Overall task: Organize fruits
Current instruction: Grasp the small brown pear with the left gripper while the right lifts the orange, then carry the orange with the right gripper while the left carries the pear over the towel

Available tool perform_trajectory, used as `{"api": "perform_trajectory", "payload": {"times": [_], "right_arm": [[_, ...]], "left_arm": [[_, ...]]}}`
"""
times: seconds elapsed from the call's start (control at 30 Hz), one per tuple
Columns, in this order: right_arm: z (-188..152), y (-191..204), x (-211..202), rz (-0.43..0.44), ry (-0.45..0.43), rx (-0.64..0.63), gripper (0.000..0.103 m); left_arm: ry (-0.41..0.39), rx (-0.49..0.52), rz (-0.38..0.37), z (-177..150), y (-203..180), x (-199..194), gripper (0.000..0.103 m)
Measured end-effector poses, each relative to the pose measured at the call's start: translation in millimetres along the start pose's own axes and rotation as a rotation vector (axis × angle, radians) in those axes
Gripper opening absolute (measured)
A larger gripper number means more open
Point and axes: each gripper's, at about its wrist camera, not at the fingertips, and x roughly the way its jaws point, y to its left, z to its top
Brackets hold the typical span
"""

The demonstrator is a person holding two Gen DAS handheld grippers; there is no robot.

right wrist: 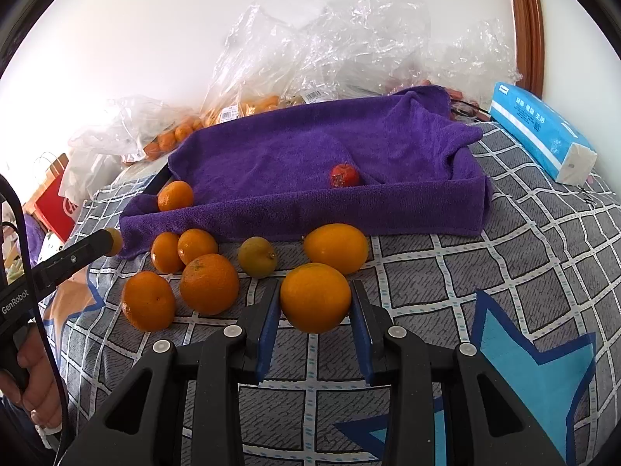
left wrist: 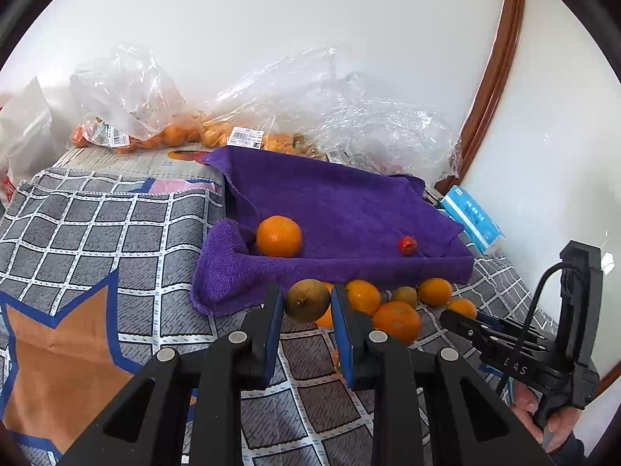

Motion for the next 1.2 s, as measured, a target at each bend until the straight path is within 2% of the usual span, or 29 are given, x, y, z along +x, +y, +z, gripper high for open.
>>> {"api": "perform_trajectory", "payload": {"times": [0.17,0.27,0.3,0.37,0.43,0.53,0.63,0.83,1.0,1.2], "right_arm": [[2,-5,-2,-0.038,0.001,0.034,0.035],[6,-6,-8,-0.046,-0.003,0.052,0.035],[8,-5,-11,-0.048,-0.008,0.052,0.035],[18,2,-17,-0.065,-0.024,0.032,0.035],[29,9,-23,-0.060,-0.052,0.011,0.035],[47,22,-29,-0.028,-0.096,-0.015,0.035],[61,34,-30,-0.015,-0.131,-0.033,0.035],[81,49,-25,0.011,-0.147,-0.025,0.035],[94,50,-14,-0.013,-0.156,-0.032,0.035],[108,35,0,-0.029,-0.176,-0.001,0.035]], "left_arm": [[0.002,-0.021,0.000,5,4,-4,0.024],[-0.003,-0.014,0.096,12,4,-12,0.024],[-0.007,-0.023,0.104,14,6,-16,0.024],[-0.006,-0.072,0.067,19,11,-25,0.024],[-0.001,-0.097,0.068,25,13,-30,0.024],[-0.009,-0.095,0.130,35,10,-36,0.024],[-0.033,-0.100,0.141,46,10,-39,0.024],[-0.074,-0.116,0.145,72,10,-28,0.024],[-0.077,-0.125,0.138,87,6,-4,0.024],[-0.074,-0.125,0.125,82,5,22,0.024]]}}
